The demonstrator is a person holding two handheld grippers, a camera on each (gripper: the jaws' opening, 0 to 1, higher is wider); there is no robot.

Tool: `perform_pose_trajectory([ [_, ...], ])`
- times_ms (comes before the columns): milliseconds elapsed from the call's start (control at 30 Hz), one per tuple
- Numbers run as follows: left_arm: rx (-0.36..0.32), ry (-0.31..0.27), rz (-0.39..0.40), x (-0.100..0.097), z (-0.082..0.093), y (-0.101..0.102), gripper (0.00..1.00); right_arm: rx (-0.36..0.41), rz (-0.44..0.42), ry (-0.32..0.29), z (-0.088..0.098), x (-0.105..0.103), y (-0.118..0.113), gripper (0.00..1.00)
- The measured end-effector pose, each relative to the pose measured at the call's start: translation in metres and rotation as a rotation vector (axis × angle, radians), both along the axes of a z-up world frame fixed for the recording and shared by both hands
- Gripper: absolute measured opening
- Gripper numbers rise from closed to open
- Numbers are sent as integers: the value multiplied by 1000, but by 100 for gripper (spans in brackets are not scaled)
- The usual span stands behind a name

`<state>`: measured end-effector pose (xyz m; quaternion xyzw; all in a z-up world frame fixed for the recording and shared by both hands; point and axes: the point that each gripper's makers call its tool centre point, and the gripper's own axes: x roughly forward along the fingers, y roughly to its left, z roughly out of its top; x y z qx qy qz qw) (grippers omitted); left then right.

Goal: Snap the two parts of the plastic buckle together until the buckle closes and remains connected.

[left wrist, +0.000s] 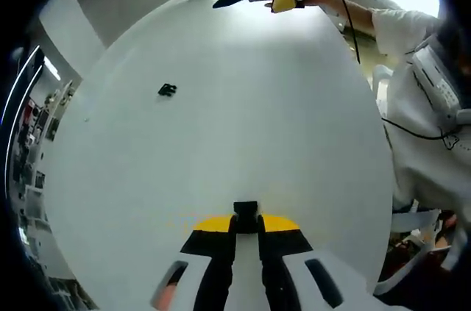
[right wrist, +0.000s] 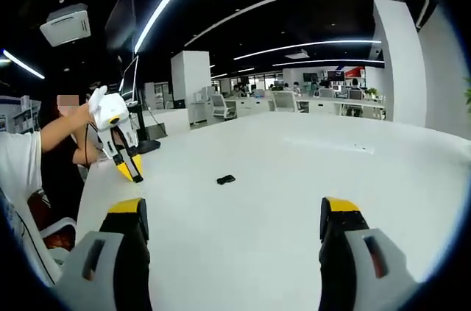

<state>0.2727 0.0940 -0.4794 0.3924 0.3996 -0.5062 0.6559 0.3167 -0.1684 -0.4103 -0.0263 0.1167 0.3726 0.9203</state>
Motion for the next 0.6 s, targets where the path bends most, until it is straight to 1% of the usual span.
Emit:
perform_pose_trajectory([
  [333, 14, 16, -29, -1, -1, -2, 9, 12, 13, 7, -3, -3, 5, 97],
  [500, 8, 9, -36, 1, 0, -5, 8, 18, 16, 13, -5, -4, 6, 97],
  [600, -7, 1, -29, 4, 5, -10, 7, 19, 17, 14, -6, -4, 5, 97],
])
